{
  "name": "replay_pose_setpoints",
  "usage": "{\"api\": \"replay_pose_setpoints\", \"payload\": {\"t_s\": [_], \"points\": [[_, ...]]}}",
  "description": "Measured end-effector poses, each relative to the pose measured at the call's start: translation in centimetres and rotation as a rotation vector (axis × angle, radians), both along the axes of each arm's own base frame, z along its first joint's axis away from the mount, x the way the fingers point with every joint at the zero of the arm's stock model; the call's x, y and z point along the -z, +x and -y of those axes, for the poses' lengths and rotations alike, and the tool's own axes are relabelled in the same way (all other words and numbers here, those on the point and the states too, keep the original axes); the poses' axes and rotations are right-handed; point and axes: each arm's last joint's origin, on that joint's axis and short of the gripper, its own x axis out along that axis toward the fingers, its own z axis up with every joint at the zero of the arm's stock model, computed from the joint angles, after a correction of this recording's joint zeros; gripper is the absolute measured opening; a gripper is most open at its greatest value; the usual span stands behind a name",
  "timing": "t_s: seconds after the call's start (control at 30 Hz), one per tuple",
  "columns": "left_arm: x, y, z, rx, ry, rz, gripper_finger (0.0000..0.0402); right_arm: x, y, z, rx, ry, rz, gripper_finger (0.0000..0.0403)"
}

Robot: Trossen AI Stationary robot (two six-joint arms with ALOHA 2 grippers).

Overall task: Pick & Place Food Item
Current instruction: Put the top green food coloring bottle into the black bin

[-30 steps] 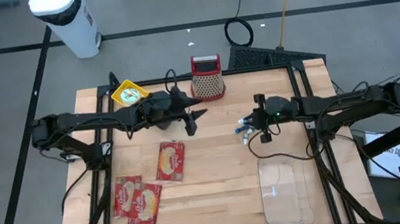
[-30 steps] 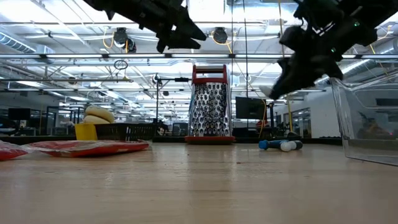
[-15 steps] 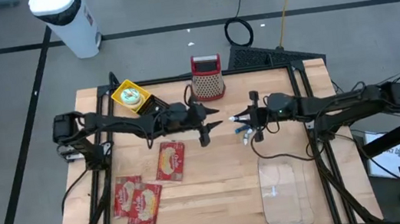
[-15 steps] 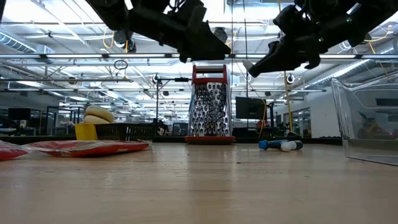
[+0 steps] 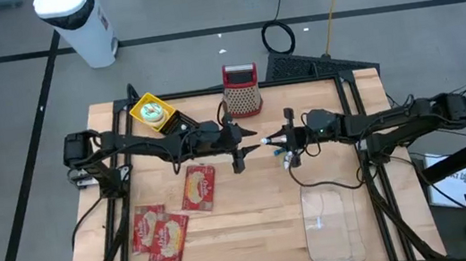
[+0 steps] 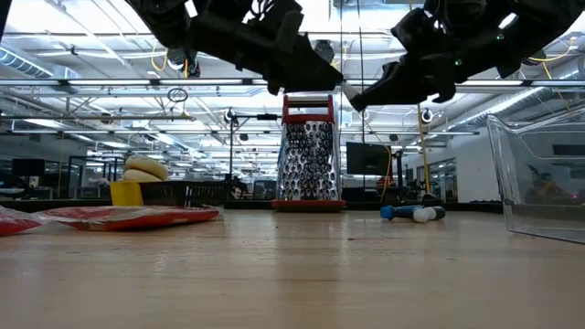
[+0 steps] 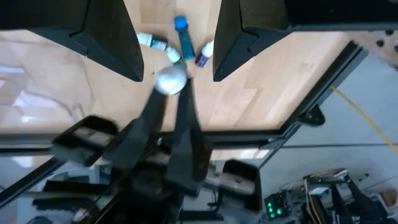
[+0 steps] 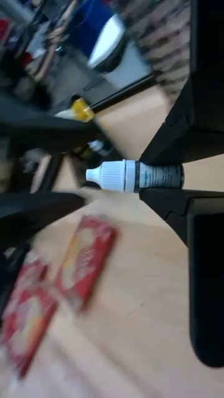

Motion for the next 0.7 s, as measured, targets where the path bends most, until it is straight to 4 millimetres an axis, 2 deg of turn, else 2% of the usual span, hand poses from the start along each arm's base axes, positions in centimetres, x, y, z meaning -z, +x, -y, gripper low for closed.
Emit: {"api": "replay_pose_setpoints", "payload": {"t_s": [0.23, 0.33, 0.5, 0.7], "points": [[0.0, 0.0, 0.0, -0.001, -0.004, -0.003, 0.0191, 0.4, 1.0, 0.0, -0.035, 0.006, 0.047, 0.0043], [0.1, 0.1, 0.0, -0.018, -0.024, -0.066, 0.0191, 0.7, 1.1, 0.0, -0.034, 0.007, 0.037, 0.0044], [-3.0, 1.2, -0.3, -0.057, -0.013, -0.265, 0.0191, 0.6, 1.1, 0.1, -0.029, 0.006, 0.041, 0.0044], [-5.0, 2.9, -0.3, -0.024, 0.015, -0.28, 0.0191, 0.6, 1.1, 0.1, -0.035, 0.005, 0.039, 0.0044]]}}
